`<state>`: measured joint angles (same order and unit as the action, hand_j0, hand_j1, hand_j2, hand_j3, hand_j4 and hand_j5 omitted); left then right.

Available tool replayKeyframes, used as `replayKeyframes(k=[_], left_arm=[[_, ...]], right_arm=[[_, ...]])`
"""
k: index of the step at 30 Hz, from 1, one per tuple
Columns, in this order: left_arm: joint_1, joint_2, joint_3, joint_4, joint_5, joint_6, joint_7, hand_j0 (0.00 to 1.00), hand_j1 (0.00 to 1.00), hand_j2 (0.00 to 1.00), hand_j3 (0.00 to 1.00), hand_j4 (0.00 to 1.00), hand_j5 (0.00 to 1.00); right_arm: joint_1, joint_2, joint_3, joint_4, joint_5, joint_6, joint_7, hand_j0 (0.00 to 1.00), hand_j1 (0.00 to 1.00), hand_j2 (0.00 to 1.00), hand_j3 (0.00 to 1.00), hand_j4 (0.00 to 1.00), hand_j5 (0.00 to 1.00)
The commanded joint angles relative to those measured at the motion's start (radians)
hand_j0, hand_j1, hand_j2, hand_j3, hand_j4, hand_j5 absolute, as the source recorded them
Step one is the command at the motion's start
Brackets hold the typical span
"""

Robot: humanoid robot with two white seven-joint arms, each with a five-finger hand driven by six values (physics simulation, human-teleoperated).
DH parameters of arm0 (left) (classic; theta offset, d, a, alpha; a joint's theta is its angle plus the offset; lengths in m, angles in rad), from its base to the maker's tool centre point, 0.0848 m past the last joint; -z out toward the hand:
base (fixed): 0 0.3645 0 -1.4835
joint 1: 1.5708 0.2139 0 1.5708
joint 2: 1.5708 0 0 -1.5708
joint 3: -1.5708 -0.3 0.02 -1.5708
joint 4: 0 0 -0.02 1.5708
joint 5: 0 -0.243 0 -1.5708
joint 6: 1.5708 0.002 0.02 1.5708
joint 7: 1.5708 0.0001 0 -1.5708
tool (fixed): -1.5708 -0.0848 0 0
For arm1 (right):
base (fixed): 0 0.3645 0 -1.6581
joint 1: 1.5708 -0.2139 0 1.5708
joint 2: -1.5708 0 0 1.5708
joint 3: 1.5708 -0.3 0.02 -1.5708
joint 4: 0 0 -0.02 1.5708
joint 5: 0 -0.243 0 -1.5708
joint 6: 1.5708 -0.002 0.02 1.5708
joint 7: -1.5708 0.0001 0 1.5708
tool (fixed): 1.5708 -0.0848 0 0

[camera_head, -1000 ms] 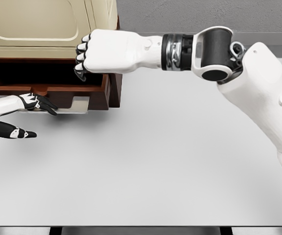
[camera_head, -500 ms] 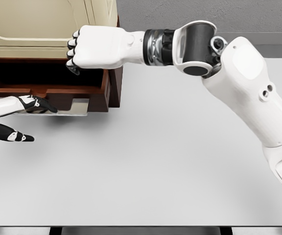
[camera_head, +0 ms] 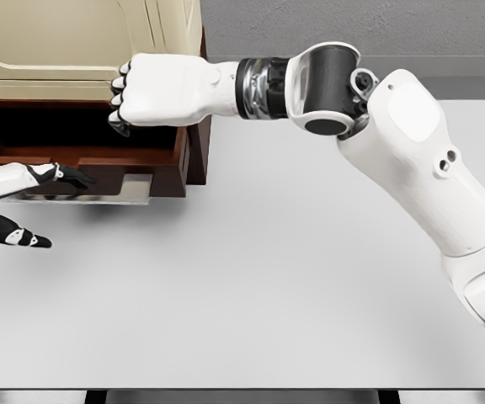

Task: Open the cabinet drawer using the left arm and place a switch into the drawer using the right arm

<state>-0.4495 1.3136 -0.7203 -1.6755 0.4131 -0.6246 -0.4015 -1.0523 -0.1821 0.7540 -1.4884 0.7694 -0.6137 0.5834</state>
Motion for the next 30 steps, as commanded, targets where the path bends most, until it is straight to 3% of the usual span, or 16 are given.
replayKeyframes(k=[1, 10, 15, 17, 22, 30], left_arm=[[0.0, 0.006, 0.012, 0.0, 0.047, 0.014, 0.009, 0.95, 0.95, 0.95, 0.95, 0.95, 0.95], [-0.002, 0.015, 0.027, -0.003, 0.061, 0.014, 0.009, 0.95, 0.95, 0.95, 0.95, 0.95, 0.95], [-0.002, 0.022, 0.041, -0.01, 0.07, 0.014, 0.007, 0.85, 0.85, 0.85, 0.85, 0.85, 0.85], [-0.002, 0.023, 0.048, -0.015, 0.075, 0.014, 0.007, 0.84, 0.84, 0.84, 0.84, 0.84, 0.84], [-0.005, 0.03, 0.059, -0.03, 0.073, 0.014, 0.007, 0.83, 0.83, 0.83, 0.83, 0.83, 0.83], [-0.006, 0.039, 0.073, -0.053, 0.073, 0.014, 0.007, 0.81, 0.81, 0.81, 0.81, 0.81, 0.81]], right_arm=[[0.0, 0.001, -0.004, -0.001, -0.002, 0.003, 0.016, 0.6, 0.6, 0.6, 0.6, 0.6, 0.6], [-0.005, 0.067, -0.012, 0.0, 0.051, 0.003, 0.027, 0.63, 0.63, 0.63, 0.63, 0.63, 0.63], [0.0, 0.122, -0.03, 0.003, 0.139, 0.003, 0.027, 0.64, 0.64, 0.64, 0.64, 0.64, 0.64], [0.0, 0.119, -0.039, 0.003, 0.145, 0.003, 0.027, 0.74, 0.74, 0.74, 0.74, 0.74, 0.74], [0.003, 0.105, -0.058, -0.006, 0.146, 0.003, 0.027, 0.87, 0.87, 0.87, 0.87, 0.87, 0.87], [0.02, 0.11, -0.091, -0.036, 0.146, 0.003, 0.027, 0.91, 0.91, 0.91, 0.91, 0.91, 0.91]])
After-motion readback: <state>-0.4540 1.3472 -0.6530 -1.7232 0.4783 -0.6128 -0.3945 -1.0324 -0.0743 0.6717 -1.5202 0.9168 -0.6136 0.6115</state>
